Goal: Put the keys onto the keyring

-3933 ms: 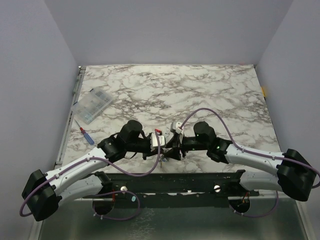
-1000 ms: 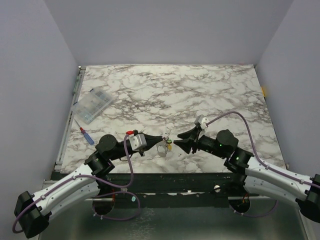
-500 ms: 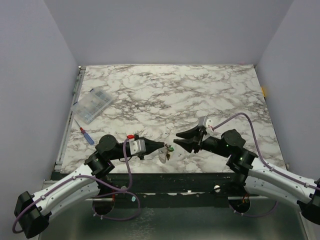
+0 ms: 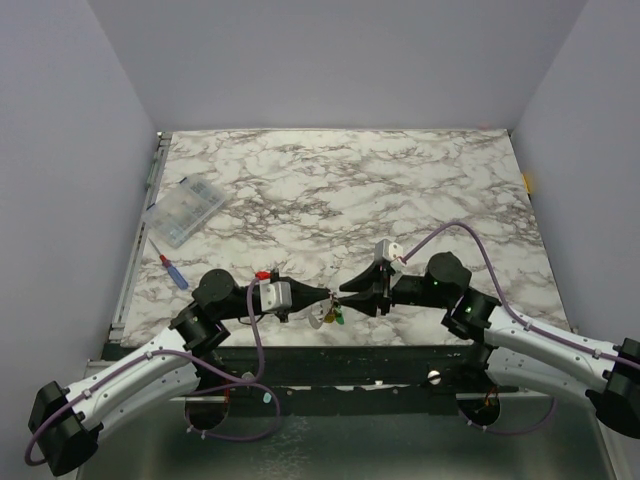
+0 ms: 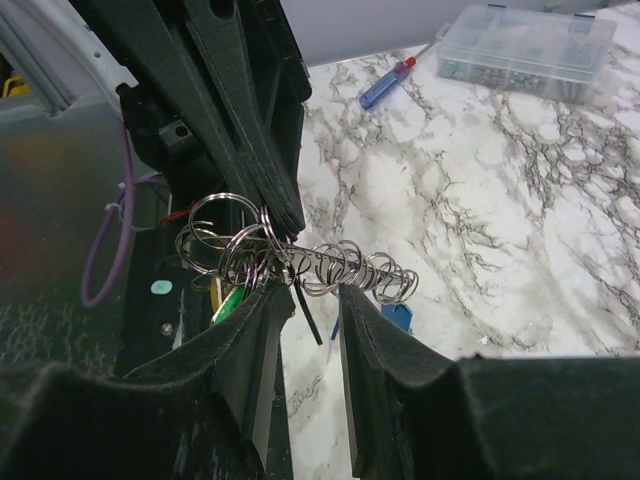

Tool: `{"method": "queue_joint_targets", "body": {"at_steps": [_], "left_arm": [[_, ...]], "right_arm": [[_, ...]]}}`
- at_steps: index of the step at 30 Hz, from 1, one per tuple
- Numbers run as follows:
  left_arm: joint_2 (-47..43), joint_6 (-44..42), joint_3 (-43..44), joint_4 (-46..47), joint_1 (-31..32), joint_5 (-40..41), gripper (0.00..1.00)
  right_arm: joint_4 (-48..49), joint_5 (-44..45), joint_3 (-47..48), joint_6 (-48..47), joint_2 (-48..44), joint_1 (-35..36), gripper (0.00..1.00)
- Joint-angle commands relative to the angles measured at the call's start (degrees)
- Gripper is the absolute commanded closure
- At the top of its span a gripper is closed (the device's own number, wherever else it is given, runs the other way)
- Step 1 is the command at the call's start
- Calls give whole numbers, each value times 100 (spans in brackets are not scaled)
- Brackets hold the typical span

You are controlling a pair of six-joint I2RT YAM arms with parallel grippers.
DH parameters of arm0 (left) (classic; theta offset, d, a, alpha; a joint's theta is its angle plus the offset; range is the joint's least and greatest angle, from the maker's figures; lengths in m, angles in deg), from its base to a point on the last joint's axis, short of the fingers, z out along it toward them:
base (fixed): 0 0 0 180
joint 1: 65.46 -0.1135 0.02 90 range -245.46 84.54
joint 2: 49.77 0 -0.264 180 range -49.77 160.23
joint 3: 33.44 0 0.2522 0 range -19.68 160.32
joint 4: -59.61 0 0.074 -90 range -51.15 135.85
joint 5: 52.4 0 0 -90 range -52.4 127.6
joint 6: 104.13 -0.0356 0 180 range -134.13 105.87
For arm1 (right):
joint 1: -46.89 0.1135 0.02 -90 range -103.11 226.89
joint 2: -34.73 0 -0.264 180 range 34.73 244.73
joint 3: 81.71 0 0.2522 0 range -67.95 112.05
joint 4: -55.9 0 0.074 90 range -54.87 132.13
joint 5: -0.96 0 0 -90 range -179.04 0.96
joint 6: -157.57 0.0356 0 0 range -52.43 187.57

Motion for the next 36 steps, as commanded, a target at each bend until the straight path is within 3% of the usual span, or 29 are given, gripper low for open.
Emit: {"method": "queue_joint_targets", "body": {"at_steps": [1,15,25,36], "left_arm": [[32,56,-3,305,31,-178,100],[111,196,-30,431,39,-281,100],[131,256,-39,490,43,-299,100],[79,320,-99,535,40,-7,100]], "right_arm": [[142,-327,154,-15,22,44,61],[563,-135,176,-68,138,44,66],[813,-174,158,-37,243,44,80],[1056,-261,236,141,337,44,79]]}}
